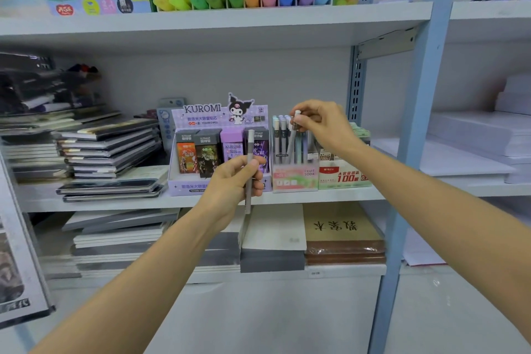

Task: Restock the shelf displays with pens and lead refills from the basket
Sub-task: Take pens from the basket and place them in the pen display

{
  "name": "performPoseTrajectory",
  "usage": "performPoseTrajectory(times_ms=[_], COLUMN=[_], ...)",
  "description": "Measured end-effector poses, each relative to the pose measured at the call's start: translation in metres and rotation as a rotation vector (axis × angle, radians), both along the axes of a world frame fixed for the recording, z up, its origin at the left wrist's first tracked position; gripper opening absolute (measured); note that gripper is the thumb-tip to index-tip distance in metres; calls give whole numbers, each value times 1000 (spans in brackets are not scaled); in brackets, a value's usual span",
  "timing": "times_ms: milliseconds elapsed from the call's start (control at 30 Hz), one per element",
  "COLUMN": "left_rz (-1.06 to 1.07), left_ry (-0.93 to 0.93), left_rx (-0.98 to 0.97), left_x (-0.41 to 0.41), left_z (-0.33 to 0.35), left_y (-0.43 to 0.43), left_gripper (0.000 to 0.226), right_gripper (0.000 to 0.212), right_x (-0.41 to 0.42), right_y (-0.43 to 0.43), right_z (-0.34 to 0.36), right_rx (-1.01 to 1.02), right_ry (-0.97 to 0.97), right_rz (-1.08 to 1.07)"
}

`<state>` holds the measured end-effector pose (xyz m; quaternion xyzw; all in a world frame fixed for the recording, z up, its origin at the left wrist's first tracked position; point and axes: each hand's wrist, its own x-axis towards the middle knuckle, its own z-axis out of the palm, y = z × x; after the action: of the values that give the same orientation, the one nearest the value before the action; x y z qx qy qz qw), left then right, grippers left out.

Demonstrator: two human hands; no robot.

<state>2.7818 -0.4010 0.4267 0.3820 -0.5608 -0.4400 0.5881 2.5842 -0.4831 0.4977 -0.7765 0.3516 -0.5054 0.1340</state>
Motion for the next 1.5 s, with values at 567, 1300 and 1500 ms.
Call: performPoseTrajectory(times_ms=[567, 1300, 1500], left_rz=[-13, 179, 539], left_ry=[-3, -55, -744], left_rx=[-7, -136, -414], left_x=[1, -20, -8], left_z=[2, 11, 3], left_y=[7, 9, -2], left_gripper=[18, 14, 43], right_gripper=[26, 13, 13], right_x=[21, 21, 1], right_y=[-4, 35, 23], right_z=[-12, -12, 17], right_rx=[-69, 441, 299], right_ry=[135, -377, -508], right_rz=[-304, 438, 336])
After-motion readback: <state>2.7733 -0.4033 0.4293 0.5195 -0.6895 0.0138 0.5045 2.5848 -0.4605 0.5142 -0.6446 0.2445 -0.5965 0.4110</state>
